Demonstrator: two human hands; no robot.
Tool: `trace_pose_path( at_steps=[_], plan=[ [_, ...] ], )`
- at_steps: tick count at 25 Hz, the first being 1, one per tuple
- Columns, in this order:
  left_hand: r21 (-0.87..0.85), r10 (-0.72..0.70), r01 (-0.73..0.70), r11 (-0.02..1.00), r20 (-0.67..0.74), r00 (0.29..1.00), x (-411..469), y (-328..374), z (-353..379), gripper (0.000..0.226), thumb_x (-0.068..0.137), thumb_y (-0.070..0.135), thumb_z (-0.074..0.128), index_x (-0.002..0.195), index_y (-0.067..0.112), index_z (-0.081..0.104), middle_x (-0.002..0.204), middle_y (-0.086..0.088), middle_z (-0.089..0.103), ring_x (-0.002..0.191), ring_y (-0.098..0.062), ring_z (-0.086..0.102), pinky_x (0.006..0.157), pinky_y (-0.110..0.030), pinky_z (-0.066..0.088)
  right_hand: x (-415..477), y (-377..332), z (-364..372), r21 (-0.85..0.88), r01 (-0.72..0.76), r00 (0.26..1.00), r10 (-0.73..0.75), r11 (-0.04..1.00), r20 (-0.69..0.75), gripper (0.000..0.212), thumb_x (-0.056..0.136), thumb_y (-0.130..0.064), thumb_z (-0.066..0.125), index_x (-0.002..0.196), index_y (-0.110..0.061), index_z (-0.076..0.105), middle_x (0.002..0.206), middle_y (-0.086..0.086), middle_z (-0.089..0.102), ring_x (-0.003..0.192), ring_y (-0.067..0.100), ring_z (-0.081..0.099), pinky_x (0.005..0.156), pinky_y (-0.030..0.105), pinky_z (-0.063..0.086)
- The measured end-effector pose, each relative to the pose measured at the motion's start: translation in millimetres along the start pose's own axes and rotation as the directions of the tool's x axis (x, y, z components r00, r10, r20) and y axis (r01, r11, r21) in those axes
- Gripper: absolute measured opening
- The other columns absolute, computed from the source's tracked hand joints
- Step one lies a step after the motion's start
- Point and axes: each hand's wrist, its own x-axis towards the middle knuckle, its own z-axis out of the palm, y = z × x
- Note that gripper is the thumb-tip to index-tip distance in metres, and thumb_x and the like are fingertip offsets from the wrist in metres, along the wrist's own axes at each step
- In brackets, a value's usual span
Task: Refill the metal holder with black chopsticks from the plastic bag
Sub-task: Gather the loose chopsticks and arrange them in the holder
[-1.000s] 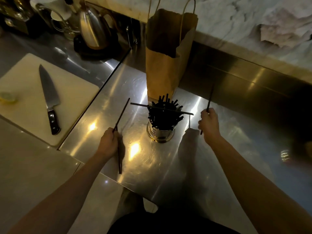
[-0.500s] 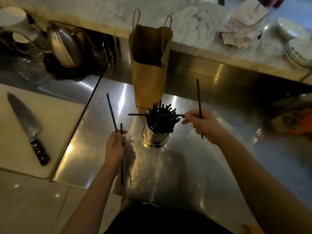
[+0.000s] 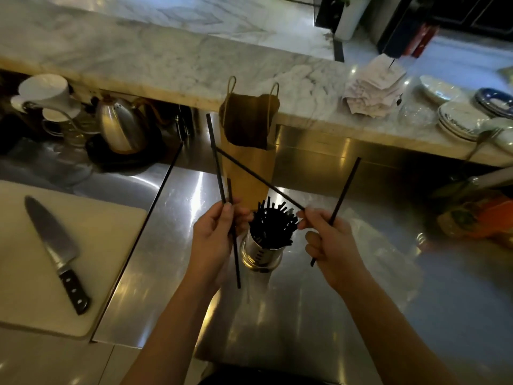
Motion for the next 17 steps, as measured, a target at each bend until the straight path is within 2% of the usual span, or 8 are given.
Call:
trace_pose_path(
  at_steps=[3,7,8,10,12,13,15,17],
  plan=[
    [-0.153,0.056,-0.053,0.987,0.013,0.998,10,19,22,0.024,0.102,0.012,0.04,0.106,0.008,0.063,0.095,-0.006,0.073,0.093,-0.016,0.07,0.083,-0.025,0.056,-11,17,22,0.018,0.004,0.999,-0.003,1.0,-0.05,0.024,0.096,-0.022,0.054,0.09,-0.005,0.068,0.073,0.007,0.062,0.04,0.003,0.035,0.035,0.015,0.026],
    [-0.13,0.127,-0.126,0.984,0.002,0.992,16,25,37,0.025,0.103,0.015,0.037,0.109,0.007,0.06,0.099,-0.007,0.073,0.101,-0.019,0.07,0.091,-0.032,0.055,-13,29,31,-0.075,0.013,0.993,-0.022,0.997,-0.12,0.026,0.096,-0.025,0.054,0.087,-0.006,0.069,0.074,0.009,0.062,0.041,0.002,0.042,0.037,0.015,0.031],
    [-0.104,0.147,-0.146,0.984,-0.001,0.989,17,24,38,0.024,0.103,0.016,0.037,0.109,0.008,0.059,0.095,-0.005,0.072,0.097,-0.018,0.07,0.089,-0.032,0.055,-16,32,34,-0.123,0.006,0.995,-0.018,0.992,-0.1,0.027,0.097,-0.026,0.054,0.086,-0.007,0.069,0.074,0.008,0.064,0.042,0.001,0.046,0.038,0.014,0.033],
    [-0.06,0.175,-0.175,0.983,0.003,0.985,16,25,42,0.024,0.104,0.018,0.035,0.107,0.011,0.058,0.077,0.002,0.065,0.076,-0.012,0.065,0.075,-0.025,0.055,-22,34,38,-0.204,-0.006,0.998,-0.007,0.979,-0.063,0.024,0.097,-0.026,0.053,0.088,-0.009,0.068,0.075,0.005,0.065,0.046,-0.001,0.051,0.041,0.012,0.036],
    [-0.013,0.189,-0.189,0.982,0.0,0.982,16,26,43,0.025,0.104,0.018,0.034,0.105,0.014,0.059,0.067,0.006,0.053,0.059,-0.007,0.051,0.058,-0.02,0.045,-25,28,38,-0.358,0.061,0.995,-0.085,0.932,-0.051,0.017,0.097,-0.029,0.052,0.096,-0.019,0.066,0.079,0.001,0.065,0.053,-0.001,0.056,0.047,0.011,0.038],
    [0.025,0.194,-0.194,0.981,0.005,0.981,15,28,45,0.025,0.104,0.019,0.034,0.104,0.016,0.059,0.066,0.006,0.051,0.057,-0.007,0.046,0.055,-0.02,0.041,-26,19,37,-0.434,0.125,0.988,-0.152,0.892,-0.028,0.016,0.098,-0.032,0.049,0.101,-0.025,0.063,0.082,-0.002,0.065,0.06,-0.002,0.059,0.049,0.011,0.04],
    [0.16,0.187,-0.194,0.968,0.054,0.981,11,28,49,0.025,0.104,0.022,0.037,0.106,0.017,0.062,0.069,0.005,0.053,0.06,-0.007,0.05,0.059,-0.023,0.042,-25,0,35,-0.493,0.245,0.967,-0.249,0.835,0.057,0.021,0.101,-0.033,0.039,0.112,-0.03,0.056,0.085,-0.011,0.062,0.07,-0.01,0.06,0.055,0.009,0.044],
    [0.277,0.174,-0.194,0.941,0.094,0.98,2,24,58,0.025,0.102,0.023,0.042,0.11,0.015,0.064,0.08,0.004,0.064,0.073,-0.006,0.062,0.069,-0.022,0.049,-27,-13,34,-0.517,0.361,0.931,-0.335,0.776,0.148,0.029,0.103,-0.025,0.036,0.124,-0.025,0.055,0.089,-0.014,0.06,0.079,-0.011,0.06,0.065,0.011,0.047]
  ],
)
